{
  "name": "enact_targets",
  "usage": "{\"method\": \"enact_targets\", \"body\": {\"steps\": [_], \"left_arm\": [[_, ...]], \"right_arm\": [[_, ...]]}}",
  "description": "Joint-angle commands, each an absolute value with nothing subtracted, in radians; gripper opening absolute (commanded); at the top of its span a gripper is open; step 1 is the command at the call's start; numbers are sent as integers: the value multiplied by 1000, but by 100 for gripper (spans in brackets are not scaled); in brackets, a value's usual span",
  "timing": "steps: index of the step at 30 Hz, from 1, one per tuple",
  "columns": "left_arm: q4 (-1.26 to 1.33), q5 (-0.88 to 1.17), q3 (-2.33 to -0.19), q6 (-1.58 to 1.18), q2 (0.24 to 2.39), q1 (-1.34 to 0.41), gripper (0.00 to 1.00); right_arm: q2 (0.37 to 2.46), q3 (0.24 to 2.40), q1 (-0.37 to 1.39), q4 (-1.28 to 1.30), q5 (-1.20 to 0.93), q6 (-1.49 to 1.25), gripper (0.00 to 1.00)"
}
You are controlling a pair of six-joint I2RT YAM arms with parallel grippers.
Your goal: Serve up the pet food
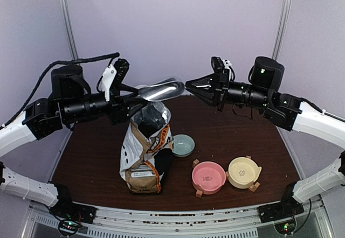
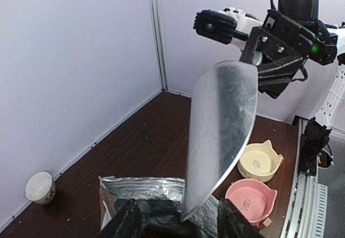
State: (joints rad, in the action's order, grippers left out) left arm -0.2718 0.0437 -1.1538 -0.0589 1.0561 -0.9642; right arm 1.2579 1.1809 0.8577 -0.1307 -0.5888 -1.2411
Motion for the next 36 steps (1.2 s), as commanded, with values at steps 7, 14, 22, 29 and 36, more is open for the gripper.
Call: {"method": "enact_targets", "body": {"steps": [7, 14, 22, 29, 36], "left_arm": [[-101, 164, -1144, -132, 1039, -969, 44], [-107, 218, -1146, -147, 1061, -969, 12], [-111, 248, -1151, -210, 1069, -970, 0], [-242, 237, -1216, -364, 1122, -969, 0], [-323, 212, -1237, -522, 1132, -961, 0]], "right_arm": [[1235, 1154, 878, -171, -622, -1248, 0], [1231, 1144, 882, -201, -626, -1269, 0], [1238, 1119, 882, -241, -639, -1225, 5], [1243, 1172, 884, -102, -692, -977, 28], [1208, 1229, 883, 96, -701, -744, 45]]}}
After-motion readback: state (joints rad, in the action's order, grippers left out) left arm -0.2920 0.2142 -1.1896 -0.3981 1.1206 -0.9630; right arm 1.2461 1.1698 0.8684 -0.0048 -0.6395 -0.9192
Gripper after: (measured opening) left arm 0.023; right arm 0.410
